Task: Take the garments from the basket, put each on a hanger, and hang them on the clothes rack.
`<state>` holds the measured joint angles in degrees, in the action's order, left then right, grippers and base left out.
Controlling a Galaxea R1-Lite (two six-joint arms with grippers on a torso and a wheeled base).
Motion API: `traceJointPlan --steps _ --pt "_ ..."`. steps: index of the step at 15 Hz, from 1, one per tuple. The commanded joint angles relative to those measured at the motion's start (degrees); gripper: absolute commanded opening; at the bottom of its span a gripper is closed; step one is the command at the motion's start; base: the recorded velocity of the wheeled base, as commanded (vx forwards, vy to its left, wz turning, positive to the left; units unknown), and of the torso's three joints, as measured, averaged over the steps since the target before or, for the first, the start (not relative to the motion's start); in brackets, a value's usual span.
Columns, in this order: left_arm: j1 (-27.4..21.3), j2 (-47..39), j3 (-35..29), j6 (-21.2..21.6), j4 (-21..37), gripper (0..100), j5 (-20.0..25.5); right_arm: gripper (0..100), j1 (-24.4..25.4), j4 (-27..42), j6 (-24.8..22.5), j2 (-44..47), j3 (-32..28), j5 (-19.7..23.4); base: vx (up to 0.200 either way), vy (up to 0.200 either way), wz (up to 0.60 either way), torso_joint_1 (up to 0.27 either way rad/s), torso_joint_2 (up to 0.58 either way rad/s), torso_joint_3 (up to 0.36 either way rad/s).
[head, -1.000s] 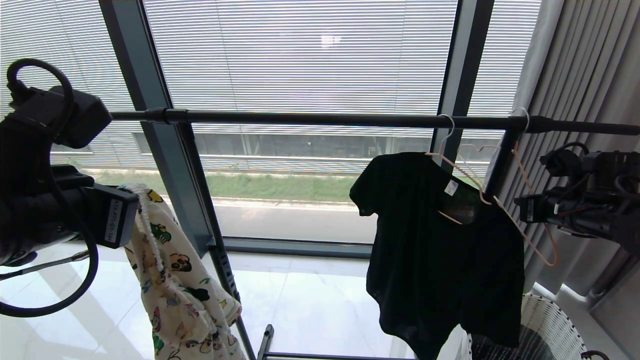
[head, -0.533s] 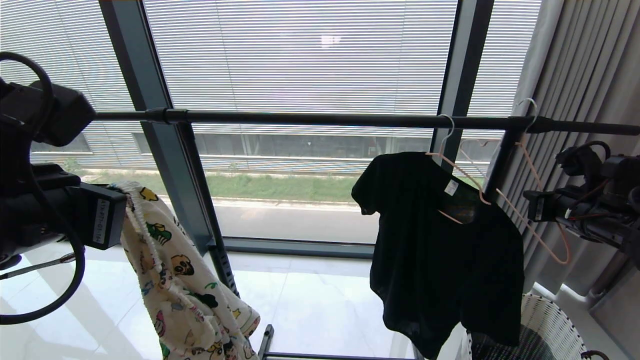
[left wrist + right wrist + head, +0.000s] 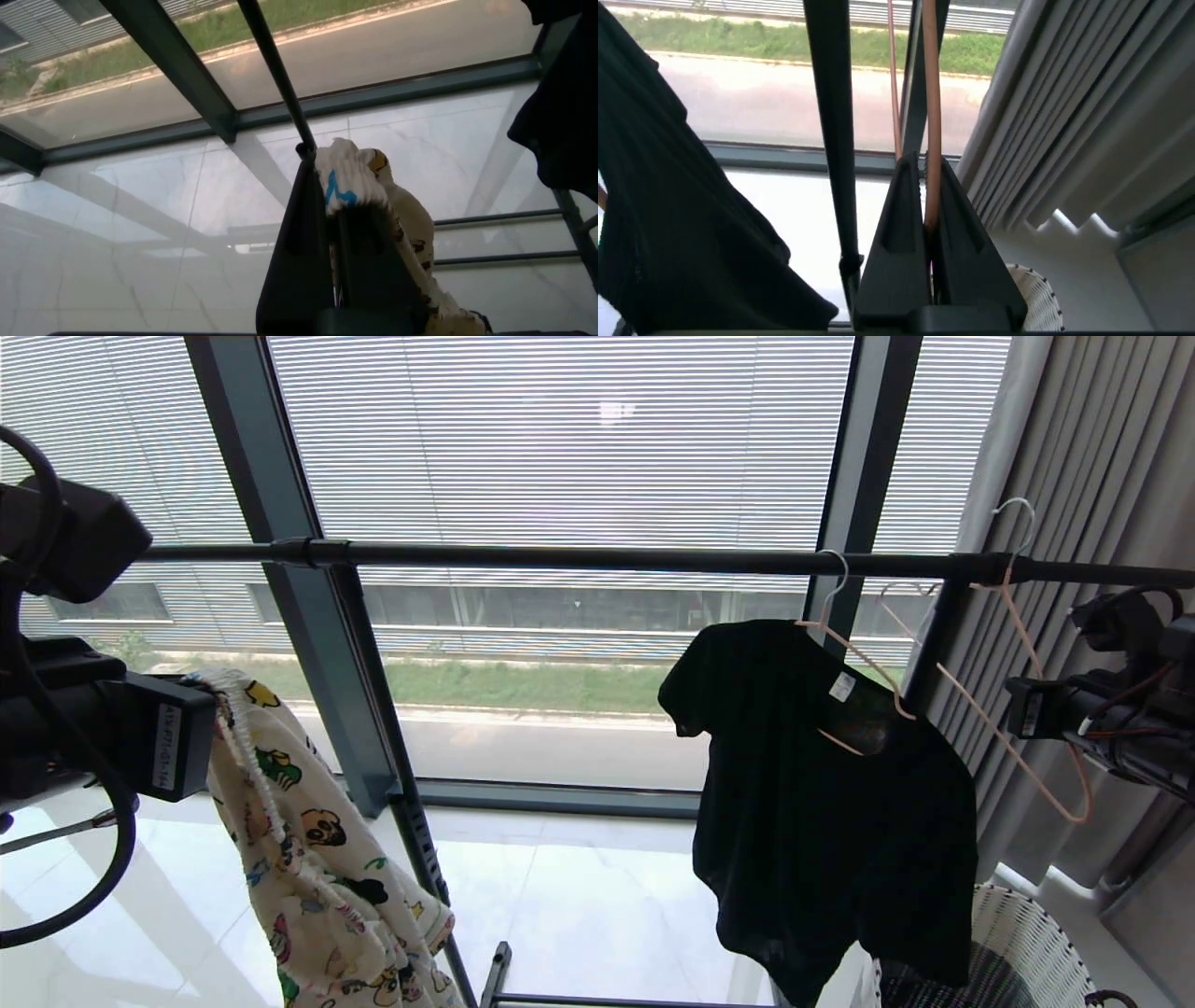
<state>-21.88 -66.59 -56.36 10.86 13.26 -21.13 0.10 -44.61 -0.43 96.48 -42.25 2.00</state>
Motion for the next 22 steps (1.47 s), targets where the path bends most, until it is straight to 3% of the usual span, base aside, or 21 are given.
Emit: traceJointPlan --steps 1,8,12,14,18,21,22 --pt "0.0 0.5 0.1 0.0 0.0 0 -0.1 0 0.1 -0.1 -0.1 -4.0 4.0 0.0 -0.200 0.000 0.00 0.002 0.00 0.007" --pt "0.0 1.8 1.2 0.2 0.0 0 -0.1 0 0.2 -0.1 -0.3 -13.2 14.0 0.4 -0.200 0.000 0.00 0.002 0.00 0.002" --pt "-0.1 1.4 2.3 0.3 0.0 0 -0.1 0 0.7 1.2 -0.4 -17.6 14.8 1.1 -0.200 0.000 0.00 0.001 0.00 0.004" --pt "-0.2 1.4 3.4 0.3 0.0 0 0.0 0 2.5 4.1 -0.4 -20.8 14.9 4.0 -0.200 0.000 0.00 -0.002 0.00 0.005" --pt "-2.3 1.5 6.7 0.1 -0.2 0 -0.1 0 11.0 10.9 0.2 -25.9 15.4 10.3 -0.100 0.000 0.00 0.002 0.00 0.002" --pt "-5.0 -1.2 7.9 -0.8 -3.2 0 -0.1 0 20.9 11.7 0.3 -26.8 17.7 11.4 0.000 0.000 0.00 0.000 0.00 0.000" --pt "-5.1 -5.8 7.0 -2.9 -7.7 0 -2.8 0 27.1 11.7 0.3 -26.4 18.7 11.4 0.000 0.000 0.00 0.000 0.00 0.000"
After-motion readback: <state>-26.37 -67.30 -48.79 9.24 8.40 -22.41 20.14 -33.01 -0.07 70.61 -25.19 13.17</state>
